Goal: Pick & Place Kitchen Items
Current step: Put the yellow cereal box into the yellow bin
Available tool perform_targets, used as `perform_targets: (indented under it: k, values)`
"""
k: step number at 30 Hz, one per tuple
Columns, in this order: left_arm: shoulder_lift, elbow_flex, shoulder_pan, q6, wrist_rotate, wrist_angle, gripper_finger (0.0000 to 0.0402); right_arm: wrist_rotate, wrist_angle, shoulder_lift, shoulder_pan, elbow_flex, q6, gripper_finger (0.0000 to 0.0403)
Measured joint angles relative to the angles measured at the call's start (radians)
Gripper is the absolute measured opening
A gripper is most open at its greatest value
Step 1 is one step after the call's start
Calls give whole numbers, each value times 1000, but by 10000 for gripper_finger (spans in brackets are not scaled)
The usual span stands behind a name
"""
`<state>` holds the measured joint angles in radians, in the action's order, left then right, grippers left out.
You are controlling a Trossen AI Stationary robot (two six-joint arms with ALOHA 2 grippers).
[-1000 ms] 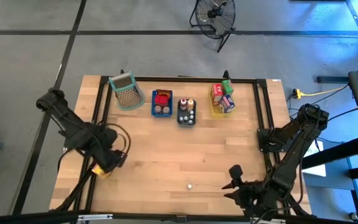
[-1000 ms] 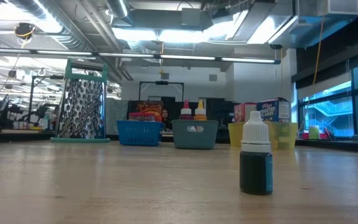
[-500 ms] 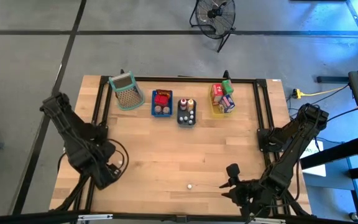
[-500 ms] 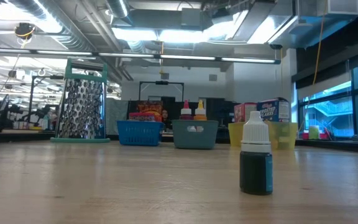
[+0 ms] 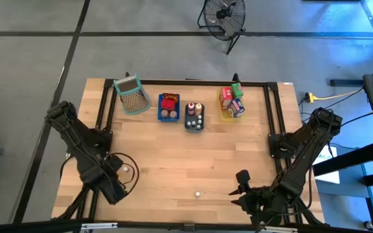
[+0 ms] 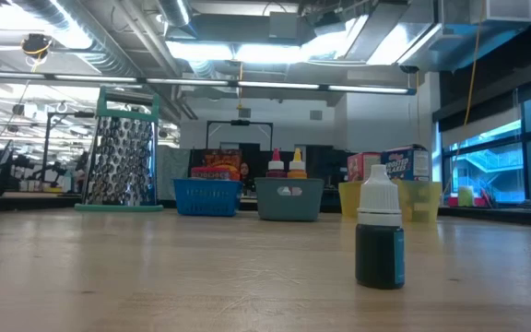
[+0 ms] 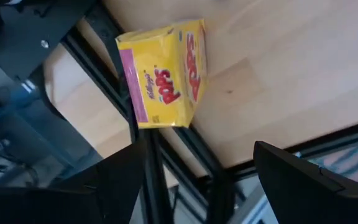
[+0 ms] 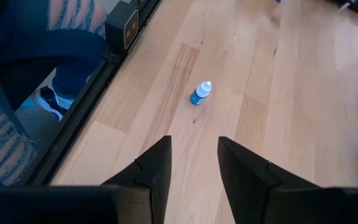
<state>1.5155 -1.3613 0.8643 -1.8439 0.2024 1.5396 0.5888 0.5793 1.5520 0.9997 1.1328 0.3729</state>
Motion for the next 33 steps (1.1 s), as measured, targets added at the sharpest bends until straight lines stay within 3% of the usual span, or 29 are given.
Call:
perform_targets:
  k: [8,25,33]
  values:
    - [24,0,0,12,-85,8,292,0,0,0,0,0,-3,133]
    - [12,81,16,66,-61,29,292,-2,0,0,0,0,-6,133]
    - [-33,99,54,-21,-99,25,292,-2,0,0,0,0,-7,133]
